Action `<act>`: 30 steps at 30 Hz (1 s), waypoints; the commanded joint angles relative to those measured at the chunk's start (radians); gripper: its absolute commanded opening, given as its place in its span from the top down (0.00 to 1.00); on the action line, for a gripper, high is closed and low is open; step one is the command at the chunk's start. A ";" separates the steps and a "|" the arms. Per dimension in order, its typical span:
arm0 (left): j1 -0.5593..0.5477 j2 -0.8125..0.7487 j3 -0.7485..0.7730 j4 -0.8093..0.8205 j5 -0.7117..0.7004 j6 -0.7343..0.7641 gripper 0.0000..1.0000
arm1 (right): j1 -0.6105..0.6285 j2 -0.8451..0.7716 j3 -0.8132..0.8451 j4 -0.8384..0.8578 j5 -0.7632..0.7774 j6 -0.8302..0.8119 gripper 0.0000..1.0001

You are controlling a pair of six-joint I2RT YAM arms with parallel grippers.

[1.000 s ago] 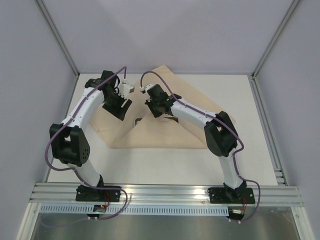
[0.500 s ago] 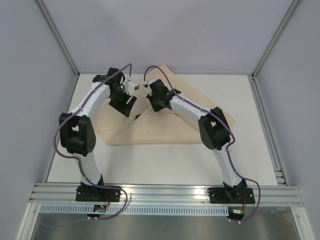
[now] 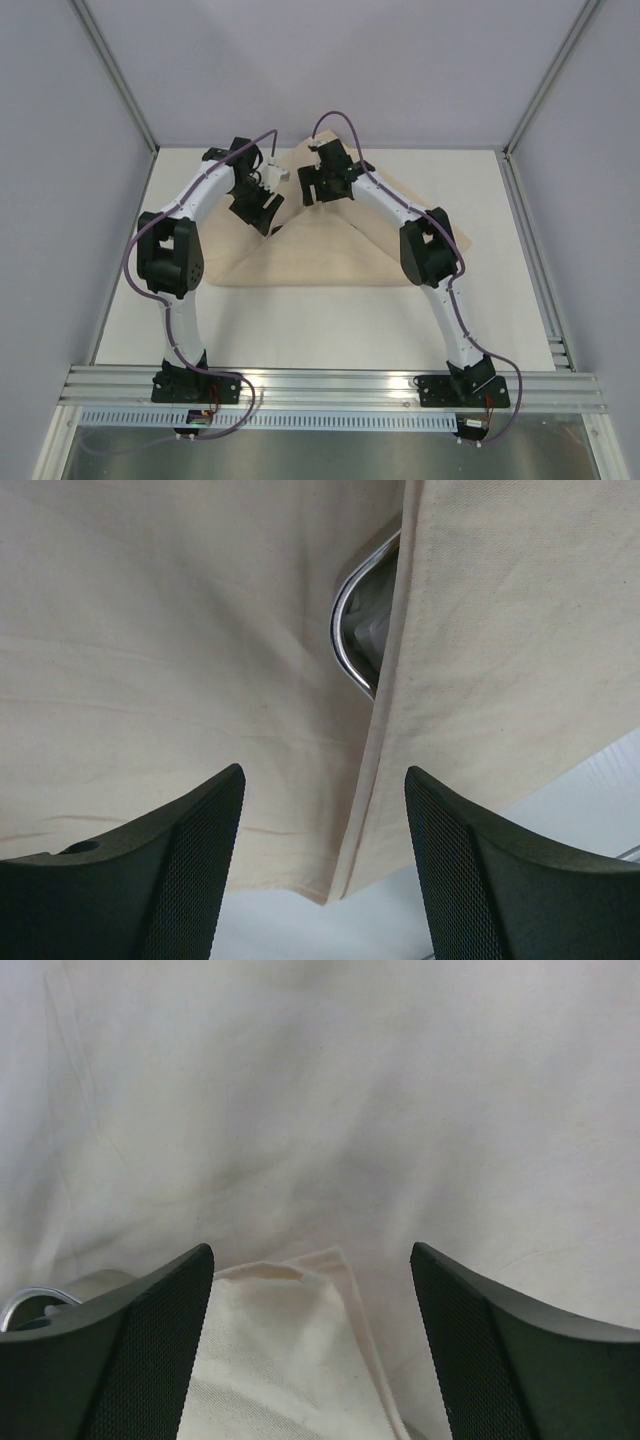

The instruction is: Prepare the surgical pack

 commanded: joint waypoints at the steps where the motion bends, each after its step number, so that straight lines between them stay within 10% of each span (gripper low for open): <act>1: -0.006 -0.021 0.065 -0.028 0.026 0.022 0.25 | -0.063 -0.010 0.102 -0.027 -0.065 0.080 0.16; 8: -0.006 -0.084 0.041 -0.109 0.039 0.017 0.28 | -0.106 -0.222 -0.049 -0.084 0.022 0.051 0.22; 16: -0.006 -0.205 -0.155 -0.117 0.137 0.048 0.31 | -0.105 -0.643 -0.589 -0.029 0.064 0.122 0.33; 30: 0.039 -0.067 -0.113 0.001 0.112 0.146 0.20 | -0.221 -0.617 -0.769 -0.035 -0.356 -0.153 0.27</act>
